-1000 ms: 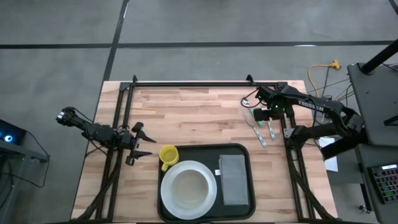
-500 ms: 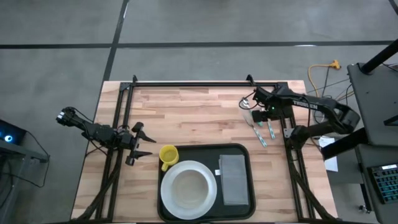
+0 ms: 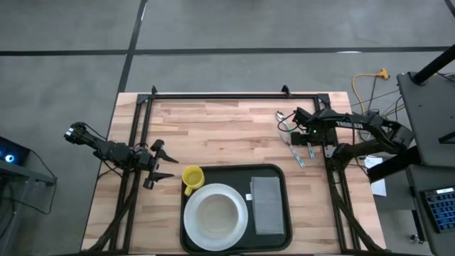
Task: Set up tray
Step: Put the white fork to the right of the white plate on the gray napkin on the black serving tray
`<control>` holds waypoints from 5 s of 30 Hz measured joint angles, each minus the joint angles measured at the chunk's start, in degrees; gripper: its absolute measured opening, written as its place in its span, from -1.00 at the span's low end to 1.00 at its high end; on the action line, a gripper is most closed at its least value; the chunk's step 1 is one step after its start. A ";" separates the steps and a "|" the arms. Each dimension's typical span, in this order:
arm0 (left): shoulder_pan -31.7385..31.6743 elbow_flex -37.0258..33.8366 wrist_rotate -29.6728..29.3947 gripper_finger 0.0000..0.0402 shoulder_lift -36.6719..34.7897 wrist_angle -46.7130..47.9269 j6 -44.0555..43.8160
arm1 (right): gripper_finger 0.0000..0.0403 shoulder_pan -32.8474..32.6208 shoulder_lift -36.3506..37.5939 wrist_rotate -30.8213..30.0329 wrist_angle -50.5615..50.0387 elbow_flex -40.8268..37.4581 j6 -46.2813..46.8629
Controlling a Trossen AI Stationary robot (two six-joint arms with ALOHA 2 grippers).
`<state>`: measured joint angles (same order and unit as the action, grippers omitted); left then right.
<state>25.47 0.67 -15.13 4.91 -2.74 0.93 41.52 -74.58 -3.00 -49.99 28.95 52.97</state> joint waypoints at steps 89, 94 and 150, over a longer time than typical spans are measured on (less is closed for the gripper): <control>-0.02 0.00 0.00 0.11 0.02 0.00 0.00 | -0.91 -43.83 13.69 6.03 -16.76 17.09 48.81; 0.00 0.00 0.00 0.11 0.02 0.00 0.00 | -0.91 -53.15 8.81 6.05 -16.10 20.73 58.71; -0.02 0.00 0.02 0.11 0.02 -0.02 0.00 | -0.91 -73.21 -37.76 3.31 -6.71 53.29 69.39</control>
<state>25.45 0.67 -15.12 4.93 -2.76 0.93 -31.69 -112.34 0.31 -56.70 82.23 122.35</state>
